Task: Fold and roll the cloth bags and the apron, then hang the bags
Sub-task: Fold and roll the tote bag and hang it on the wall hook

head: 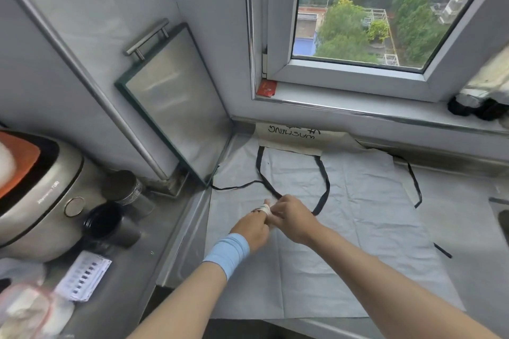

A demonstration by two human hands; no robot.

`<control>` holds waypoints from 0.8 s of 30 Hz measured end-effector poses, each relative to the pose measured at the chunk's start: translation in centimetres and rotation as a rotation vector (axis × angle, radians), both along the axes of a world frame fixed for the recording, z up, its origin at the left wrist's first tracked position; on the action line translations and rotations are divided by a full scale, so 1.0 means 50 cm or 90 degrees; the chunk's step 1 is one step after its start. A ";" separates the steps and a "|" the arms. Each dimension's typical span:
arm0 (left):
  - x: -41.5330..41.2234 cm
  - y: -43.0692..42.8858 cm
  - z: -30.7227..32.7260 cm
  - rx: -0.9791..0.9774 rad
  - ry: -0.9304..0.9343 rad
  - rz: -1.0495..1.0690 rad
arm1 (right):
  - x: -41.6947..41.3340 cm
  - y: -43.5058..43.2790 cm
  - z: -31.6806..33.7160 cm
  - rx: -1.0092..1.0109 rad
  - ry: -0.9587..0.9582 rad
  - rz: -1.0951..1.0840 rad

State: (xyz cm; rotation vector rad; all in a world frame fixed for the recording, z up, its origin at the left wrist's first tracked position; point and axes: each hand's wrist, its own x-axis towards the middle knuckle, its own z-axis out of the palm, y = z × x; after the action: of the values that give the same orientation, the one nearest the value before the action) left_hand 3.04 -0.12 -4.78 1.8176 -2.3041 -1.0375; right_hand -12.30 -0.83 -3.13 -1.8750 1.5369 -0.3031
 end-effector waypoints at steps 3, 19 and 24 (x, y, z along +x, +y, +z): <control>0.005 0.014 -0.034 -0.011 0.088 0.036 | -0.008 0.013 -0.034 -0.104 0.048 0.029; 0.015 0.038 -0.082 -0.104 0.103 0.078 | -0.016 0.077 -0.083 -0.214 0.012 -0.017; 0.010 0.054 -0.085 -0.206 0.102 0.078 | 0.010 0.076 -0.079 -0.081 0.022 -0.161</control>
State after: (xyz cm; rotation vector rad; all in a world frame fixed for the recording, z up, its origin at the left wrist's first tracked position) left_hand 3.53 2.57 -9.03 1.6586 -2.0939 -0.7146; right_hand -11.79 2.98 -7.06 -1.7881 1.8195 -0.4946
